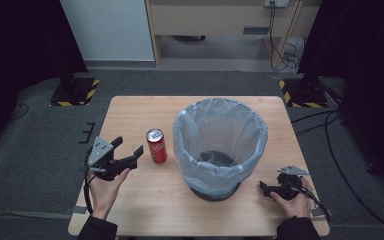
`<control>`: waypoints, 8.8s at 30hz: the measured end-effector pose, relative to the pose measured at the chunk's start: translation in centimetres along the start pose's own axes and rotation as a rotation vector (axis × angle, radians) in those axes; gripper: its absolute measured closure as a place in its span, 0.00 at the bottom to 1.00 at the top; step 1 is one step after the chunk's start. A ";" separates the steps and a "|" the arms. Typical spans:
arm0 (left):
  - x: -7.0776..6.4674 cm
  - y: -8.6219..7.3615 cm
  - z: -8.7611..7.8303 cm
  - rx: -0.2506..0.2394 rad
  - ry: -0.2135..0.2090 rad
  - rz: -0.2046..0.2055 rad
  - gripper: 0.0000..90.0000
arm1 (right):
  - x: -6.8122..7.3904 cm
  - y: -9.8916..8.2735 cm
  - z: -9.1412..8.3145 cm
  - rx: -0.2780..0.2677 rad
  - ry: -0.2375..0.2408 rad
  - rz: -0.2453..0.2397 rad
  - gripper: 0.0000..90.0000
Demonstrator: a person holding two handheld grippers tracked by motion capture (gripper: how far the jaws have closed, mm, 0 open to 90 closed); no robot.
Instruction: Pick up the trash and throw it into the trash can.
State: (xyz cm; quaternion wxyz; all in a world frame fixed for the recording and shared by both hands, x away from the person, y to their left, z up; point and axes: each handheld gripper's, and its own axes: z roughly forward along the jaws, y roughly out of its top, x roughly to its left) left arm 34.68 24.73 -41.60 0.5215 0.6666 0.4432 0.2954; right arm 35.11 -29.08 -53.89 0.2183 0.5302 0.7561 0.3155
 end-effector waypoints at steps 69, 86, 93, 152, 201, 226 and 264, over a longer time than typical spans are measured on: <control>-2.6 0.4 4.2 -0.057 -0.083 0.026 0.37 | -0.1 0.1 0.1 0.002 0.001 -0.004 0.01; -2.9 4.3 0.3 -0.244 -0.119 0.002 0.37 | -0.1 0.1 0.1 0.002 0.002 -0.005 0.01; -3.3 5.3 -1.0 -0.315 -0.140 -0.009 0.37 | -0.1 0.1 0.1 0.002 0.003 -0.007 0.01; -11.5 10.3 -2.6 -0.481 -0.366 0.064 0.37 | -0.1 0.1 0.1 0.002 0.003 -0.005 0.01; -12.0 6.4 0.2 -0.282 -0.367 0.081 0.32 | 0.0 0.2 0.1 0.002 0.004 -0.005 0.01; -5.8 2.3 -1.3 -0.184 -0.186 0.053 0.29 | 0.0 0.2 0.1 0.002 0.004 -0.005 0.01; 0.7 -11.5 2.8 0.452 0.055 0.036 0.15 | 0.0 0.2 0.1 0.002 0.004 -0.005 0.01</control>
